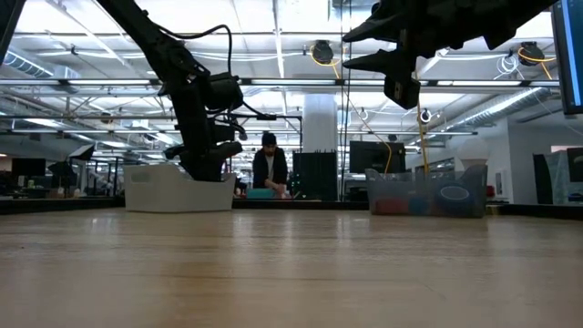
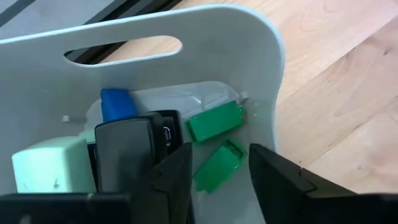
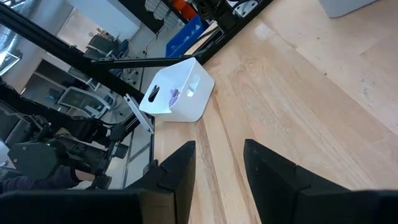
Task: Pick and place Stapler, Stapler remover, tape
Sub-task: Put the small green stapler into the gray bin, then put the small yellow stapler into the gray bin
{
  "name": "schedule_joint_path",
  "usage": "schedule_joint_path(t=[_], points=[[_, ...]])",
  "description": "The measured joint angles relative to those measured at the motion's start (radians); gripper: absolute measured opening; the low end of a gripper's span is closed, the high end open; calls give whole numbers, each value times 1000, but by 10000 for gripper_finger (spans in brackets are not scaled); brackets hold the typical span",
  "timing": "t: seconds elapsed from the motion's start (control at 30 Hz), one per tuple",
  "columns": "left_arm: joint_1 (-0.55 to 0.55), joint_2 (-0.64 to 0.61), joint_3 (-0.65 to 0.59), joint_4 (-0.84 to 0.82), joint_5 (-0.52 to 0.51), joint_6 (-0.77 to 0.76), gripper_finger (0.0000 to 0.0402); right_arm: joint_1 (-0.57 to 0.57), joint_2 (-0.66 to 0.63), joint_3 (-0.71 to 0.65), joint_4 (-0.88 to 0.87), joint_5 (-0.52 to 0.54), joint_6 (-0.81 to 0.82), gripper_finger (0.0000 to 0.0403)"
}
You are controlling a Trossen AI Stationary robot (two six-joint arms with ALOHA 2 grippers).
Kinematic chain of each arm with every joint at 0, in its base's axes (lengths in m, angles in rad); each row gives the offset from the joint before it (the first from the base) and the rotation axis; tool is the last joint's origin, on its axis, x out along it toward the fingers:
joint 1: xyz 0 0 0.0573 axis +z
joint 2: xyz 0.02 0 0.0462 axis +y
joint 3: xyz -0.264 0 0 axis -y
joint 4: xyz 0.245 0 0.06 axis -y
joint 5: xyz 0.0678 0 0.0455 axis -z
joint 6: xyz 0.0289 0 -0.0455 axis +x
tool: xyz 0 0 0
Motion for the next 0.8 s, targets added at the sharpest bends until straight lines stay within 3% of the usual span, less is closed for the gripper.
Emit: schedule_joint_path(t=[0.3,0.43,0.6,0.8], points=[[0,-14,39,-56,109,-30,163,0,0,0,0,-10,1,130],[-13,-59,94,-98,215,-31,163,0,-4,0,-34,-191,36,130],[-58,-154,111,-60,382,0,163,26,-8,0,-249,-475,302,130],[-152,-241,111,14,461,75,163,174,-9,0,-466,-548,628,130]])
